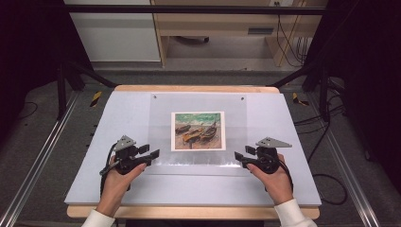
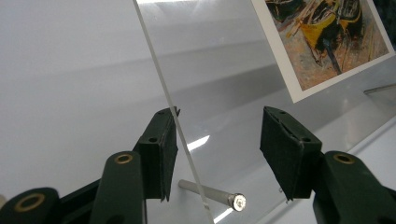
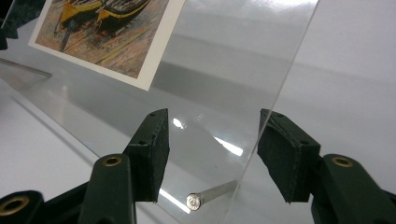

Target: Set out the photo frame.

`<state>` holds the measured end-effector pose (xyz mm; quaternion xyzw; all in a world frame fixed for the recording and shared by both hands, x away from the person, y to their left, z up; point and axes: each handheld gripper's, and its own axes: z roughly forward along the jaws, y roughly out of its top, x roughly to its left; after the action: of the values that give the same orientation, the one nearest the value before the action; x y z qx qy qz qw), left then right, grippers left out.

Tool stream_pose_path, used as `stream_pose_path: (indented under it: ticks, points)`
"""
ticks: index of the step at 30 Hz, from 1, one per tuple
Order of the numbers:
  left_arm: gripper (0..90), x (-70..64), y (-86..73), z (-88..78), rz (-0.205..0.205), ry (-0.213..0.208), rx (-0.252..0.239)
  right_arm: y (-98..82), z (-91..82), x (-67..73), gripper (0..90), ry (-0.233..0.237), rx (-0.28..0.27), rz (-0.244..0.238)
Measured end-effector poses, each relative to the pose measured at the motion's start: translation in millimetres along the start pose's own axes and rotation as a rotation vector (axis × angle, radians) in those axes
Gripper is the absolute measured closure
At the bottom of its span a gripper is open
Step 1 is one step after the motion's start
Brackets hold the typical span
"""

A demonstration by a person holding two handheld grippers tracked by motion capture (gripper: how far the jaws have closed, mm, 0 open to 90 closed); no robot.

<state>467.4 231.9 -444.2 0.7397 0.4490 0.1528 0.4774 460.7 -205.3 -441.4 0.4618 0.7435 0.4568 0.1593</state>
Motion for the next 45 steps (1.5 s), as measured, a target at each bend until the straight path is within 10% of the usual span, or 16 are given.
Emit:
stream_pose_path:
  ticks: [45]
  points:
    - [52.3,-8.0,-8.0,-10.5,0.034,0.021,0.011,-9.2,-11.7,6.7,53.6,-0.022,-0.003,-0.05]
